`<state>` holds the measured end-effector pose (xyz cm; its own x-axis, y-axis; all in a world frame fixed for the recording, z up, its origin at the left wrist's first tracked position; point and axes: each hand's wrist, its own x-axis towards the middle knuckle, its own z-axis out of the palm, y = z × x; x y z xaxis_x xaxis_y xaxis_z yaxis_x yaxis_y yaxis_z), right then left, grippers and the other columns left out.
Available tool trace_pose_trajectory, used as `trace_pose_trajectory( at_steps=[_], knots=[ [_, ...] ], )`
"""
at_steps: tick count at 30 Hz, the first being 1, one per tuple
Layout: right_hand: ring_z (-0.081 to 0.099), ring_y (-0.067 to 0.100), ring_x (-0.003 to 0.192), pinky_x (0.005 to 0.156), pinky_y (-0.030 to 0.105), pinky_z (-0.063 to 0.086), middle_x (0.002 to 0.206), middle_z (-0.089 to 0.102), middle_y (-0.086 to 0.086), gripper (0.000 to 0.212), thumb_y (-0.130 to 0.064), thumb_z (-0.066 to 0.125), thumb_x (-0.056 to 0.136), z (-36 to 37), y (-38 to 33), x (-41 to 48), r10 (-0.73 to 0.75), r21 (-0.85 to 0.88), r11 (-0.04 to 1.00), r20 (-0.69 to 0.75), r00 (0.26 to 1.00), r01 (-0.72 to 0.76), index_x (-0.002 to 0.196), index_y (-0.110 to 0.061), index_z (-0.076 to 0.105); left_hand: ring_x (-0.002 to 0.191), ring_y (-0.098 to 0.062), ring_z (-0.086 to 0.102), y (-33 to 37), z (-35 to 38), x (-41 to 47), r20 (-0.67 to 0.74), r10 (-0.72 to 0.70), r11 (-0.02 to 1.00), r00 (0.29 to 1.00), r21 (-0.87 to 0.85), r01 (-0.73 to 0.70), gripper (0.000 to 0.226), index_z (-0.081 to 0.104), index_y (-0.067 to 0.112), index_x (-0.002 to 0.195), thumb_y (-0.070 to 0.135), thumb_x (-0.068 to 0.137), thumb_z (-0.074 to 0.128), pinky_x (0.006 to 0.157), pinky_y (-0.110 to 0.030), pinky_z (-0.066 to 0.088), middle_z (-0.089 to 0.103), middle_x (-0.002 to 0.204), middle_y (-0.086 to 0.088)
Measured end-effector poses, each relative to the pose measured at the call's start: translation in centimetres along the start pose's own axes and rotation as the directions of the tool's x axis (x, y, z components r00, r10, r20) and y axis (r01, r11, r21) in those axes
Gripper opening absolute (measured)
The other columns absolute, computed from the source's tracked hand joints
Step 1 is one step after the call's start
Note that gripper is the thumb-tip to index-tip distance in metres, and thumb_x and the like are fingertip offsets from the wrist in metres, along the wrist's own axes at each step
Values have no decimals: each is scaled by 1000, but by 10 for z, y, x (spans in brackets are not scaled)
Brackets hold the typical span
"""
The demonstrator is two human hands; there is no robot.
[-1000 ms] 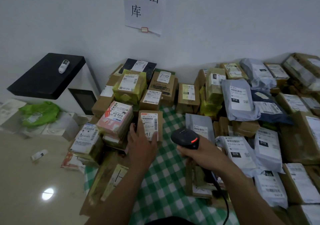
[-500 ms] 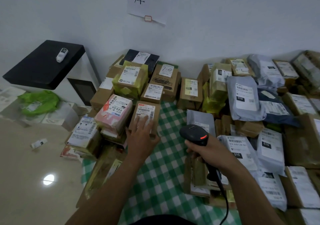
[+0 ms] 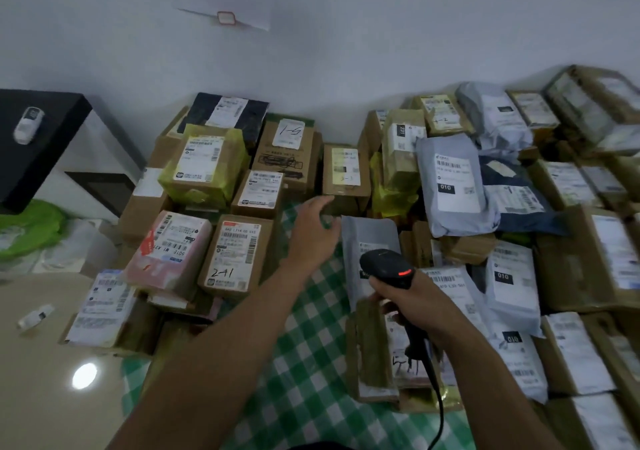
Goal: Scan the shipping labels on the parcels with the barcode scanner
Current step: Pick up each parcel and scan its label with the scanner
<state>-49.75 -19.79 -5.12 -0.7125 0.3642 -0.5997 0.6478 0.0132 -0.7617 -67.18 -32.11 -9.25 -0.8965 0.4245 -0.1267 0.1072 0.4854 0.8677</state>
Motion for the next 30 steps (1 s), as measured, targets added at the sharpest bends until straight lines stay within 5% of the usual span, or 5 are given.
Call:
trace_pose_trajectory(
  at_steps=[8, 14, 16, 19, 30],
  knots=[
    [75, 10, 77, 70, 31, 55, 93, 80, -5, 23, -36, 74, 95, -17, 4, 30, 31, 35, 999, -21, 999, -31, 116, -31, 69, 148, -30, 37, -15, 40, 116, 155, -434, 876, 887, -155, 456, 80, 27, 15, 162, 34, 97, 70, 120, -44, 34, 38, 163, -9],
    [72, 14, 73, 72, 33, 55, 95, 80, 0, 25, -38, 76, 93, -25, 1, 39, 84, 68, 994, 17, 996, -85, 115, -27, 71, 125, -27, 59, -28, 57, 154, 167, -574, 736, 802, -323, 594, 52, 50, 15, 151, 25, 102, 65, 79, -28, 54, 59, 143, -9],
    [72, 12, 72, 73, 33, 55, 96, 80, 0, 23, -37, 75, 93, -27, 1, 39, 85, 78, 993, 19, 996, -87, 114, -27, 71, 120, -25, 63, -36, 58, 159, 136, -609, 707, 782, -353, 612, 46, 56, 15, 145, 16, 100, 67, 87, -31, 59, 62, 139, -9],
    [71, 11, 71, 73, 34, 54, 94, 79, 1, 18, -35, 75, 94, -30, 0, 38, 79, 97, 992, 5, 997, -79, 109, -26, 72, 121, -24, 62, -44, 60, 163, 123, -630, 686, 767, -374, 624, 44, 61, 15, 140, 6, 97, 67, 104, -34, 52, 63, 138, -9],
    [70, 12, 74, 72, 32, 55, 95, 78, 0, 23, -40, 75, 93, -35, 3, 43, 85, 68, 994, -3, 996, -84, 107, -21, 73, 133, -24, 55, -53, 62, 149, 209, -495, 726, 843, -433, 534, 59, 43, 27, 155, 10, 101, 60, 102, -38, 53, 55, 149, -3]
  ],
)
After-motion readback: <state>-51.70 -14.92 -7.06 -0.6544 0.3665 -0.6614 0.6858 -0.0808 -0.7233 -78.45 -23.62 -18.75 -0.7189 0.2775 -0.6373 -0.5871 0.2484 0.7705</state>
